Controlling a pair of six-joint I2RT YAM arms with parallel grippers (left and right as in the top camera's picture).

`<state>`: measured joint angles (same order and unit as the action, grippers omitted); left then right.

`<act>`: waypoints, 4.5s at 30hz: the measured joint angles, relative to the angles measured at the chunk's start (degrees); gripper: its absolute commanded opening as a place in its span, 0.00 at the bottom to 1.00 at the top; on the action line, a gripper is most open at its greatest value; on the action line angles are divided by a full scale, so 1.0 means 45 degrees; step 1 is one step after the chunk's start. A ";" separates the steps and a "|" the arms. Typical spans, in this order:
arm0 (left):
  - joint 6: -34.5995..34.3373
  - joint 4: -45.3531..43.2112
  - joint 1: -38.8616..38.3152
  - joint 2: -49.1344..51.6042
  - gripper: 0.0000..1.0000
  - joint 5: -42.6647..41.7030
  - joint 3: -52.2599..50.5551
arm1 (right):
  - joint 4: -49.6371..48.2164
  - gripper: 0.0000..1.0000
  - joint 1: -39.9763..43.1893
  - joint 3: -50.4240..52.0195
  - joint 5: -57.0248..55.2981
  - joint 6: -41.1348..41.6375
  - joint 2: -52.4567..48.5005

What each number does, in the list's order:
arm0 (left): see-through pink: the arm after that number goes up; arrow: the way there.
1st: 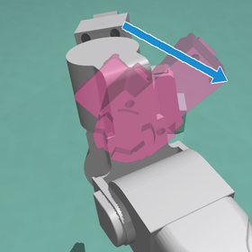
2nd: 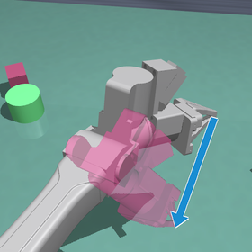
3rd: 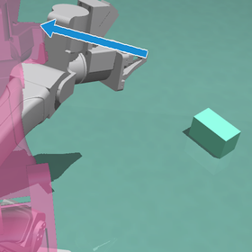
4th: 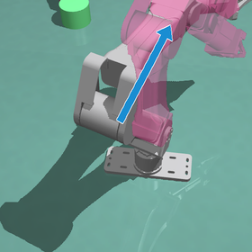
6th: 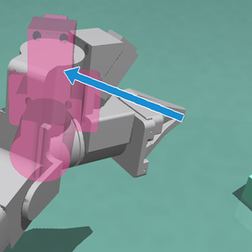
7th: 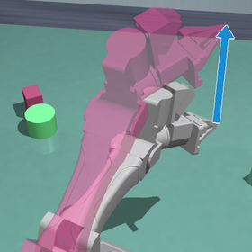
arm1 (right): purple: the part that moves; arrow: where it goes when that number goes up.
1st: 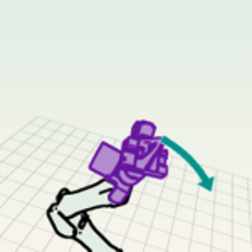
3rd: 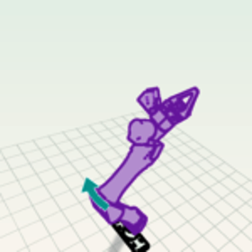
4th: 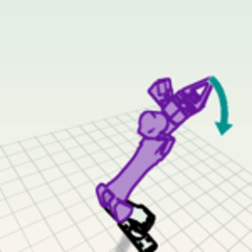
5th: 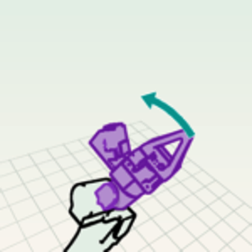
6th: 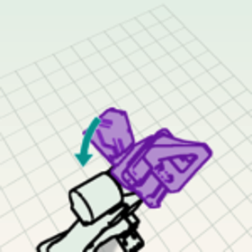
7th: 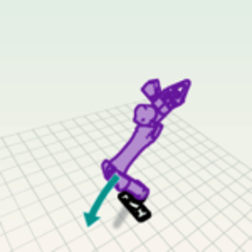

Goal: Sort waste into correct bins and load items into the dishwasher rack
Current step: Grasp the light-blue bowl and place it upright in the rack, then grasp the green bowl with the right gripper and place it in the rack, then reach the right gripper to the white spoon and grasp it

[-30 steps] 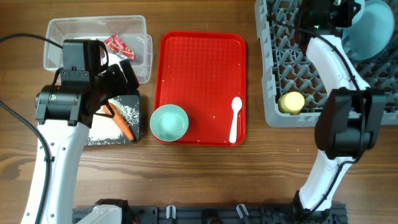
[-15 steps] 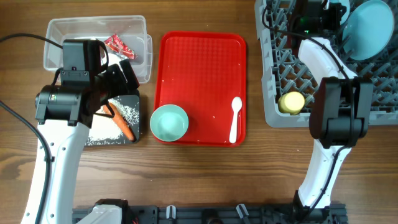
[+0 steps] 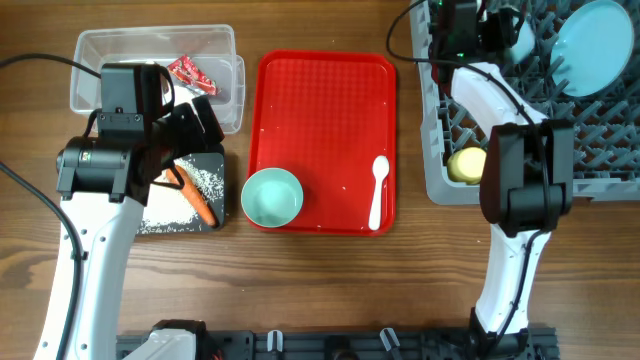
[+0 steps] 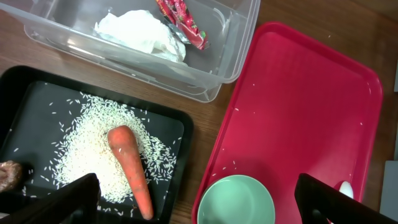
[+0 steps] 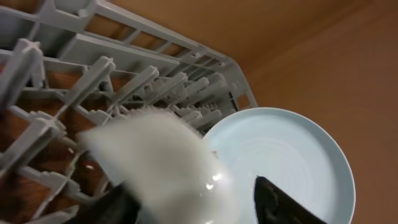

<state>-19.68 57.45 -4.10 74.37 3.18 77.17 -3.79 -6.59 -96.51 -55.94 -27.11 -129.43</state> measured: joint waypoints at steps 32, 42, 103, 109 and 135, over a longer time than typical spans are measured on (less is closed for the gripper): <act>-0.0039 0.0000 0.0000 0.0010 1.00 0.0000 0.0000 | 1.0161 0.34 -0.6887 0.1617 1.6524 1.1210 0.2059; -0.0039 0.0005 0.0000 0.0010 1.00 0.0000 0.0000 | 1.0127 0.04 -0.6785 0.1617 1.6461 1.1589 0.1491; -0.0039 0.0000 0.0000 0.0015 1.00 0.0000 0.0000 | 1.1458 1.00 -0.2501 0.0534 -0.0078 0.2953 0.2788; -0.0039 0.0010 0.0000 0.0015 1.00 -0.0005 0.0000 | 1.1914 1.00 -0.2535 0.0520 1.0166 0.3691 0.6703; -0.0039 -0.0005 0.0000 0.0015 1.00 0.0000 0.0000 | 1.0336 0.36 -0.4551 0.7344 1.3420 1.0933 0.5144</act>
<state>-19.86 57.43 -4.10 74.43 3.18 77.17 42.72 -27.07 -63.46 4.45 22.09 -106.28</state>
